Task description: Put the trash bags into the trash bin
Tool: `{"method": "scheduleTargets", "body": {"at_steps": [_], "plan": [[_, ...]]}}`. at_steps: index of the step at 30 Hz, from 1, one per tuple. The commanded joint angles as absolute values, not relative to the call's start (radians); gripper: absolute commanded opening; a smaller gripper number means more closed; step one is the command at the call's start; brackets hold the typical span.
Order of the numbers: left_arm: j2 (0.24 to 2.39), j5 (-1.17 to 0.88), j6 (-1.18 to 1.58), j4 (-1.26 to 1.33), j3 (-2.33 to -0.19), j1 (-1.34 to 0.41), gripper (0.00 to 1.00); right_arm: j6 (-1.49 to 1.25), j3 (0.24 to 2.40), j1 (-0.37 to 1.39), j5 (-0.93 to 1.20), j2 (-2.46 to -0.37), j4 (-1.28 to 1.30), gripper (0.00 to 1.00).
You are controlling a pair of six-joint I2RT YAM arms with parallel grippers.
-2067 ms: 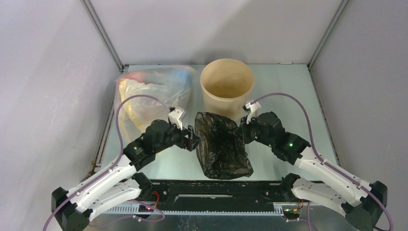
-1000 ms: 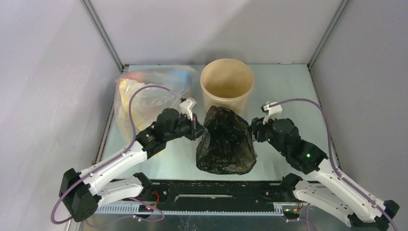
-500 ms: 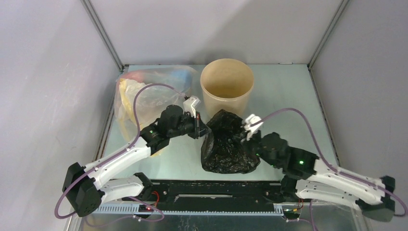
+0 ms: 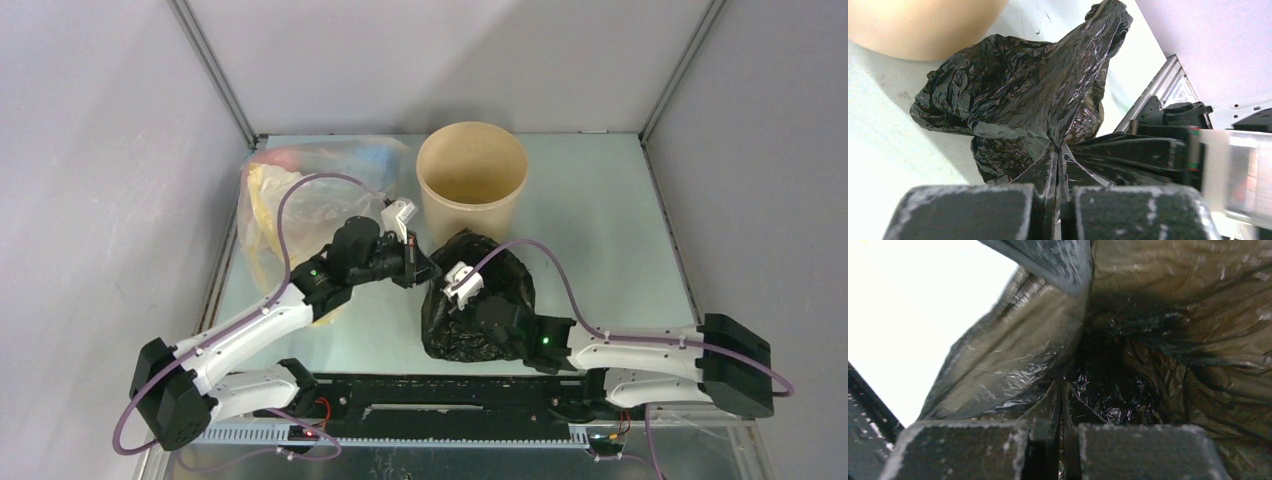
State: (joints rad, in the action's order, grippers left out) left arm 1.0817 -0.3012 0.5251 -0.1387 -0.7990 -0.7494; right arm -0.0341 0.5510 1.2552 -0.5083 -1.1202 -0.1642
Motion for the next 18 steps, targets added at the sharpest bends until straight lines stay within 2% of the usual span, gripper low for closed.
{"method": "scheduleTargets", "body": {"at_steps": [1, 8, 18], "plan": [[1.082, -0.313, 0.557, -0.136, -0.842, -0.743, 0.00, -0.052, 0.483, 1.211, -0.511, -1.172, -0.415, 0.00], [1.109, -0.335, 0.593, -0.138, -0.859, -0.741, 0.00, -0.091, 0.398, 1.138, -0.526, -1.264, -0.600, 0.00], [1.133, -0.352, 0.611, -0.148, -0.918, -0.742, 0.00, -0.135, 0.383, 1.051, -0.481, -1.432, -0.775, 0.00]]}}
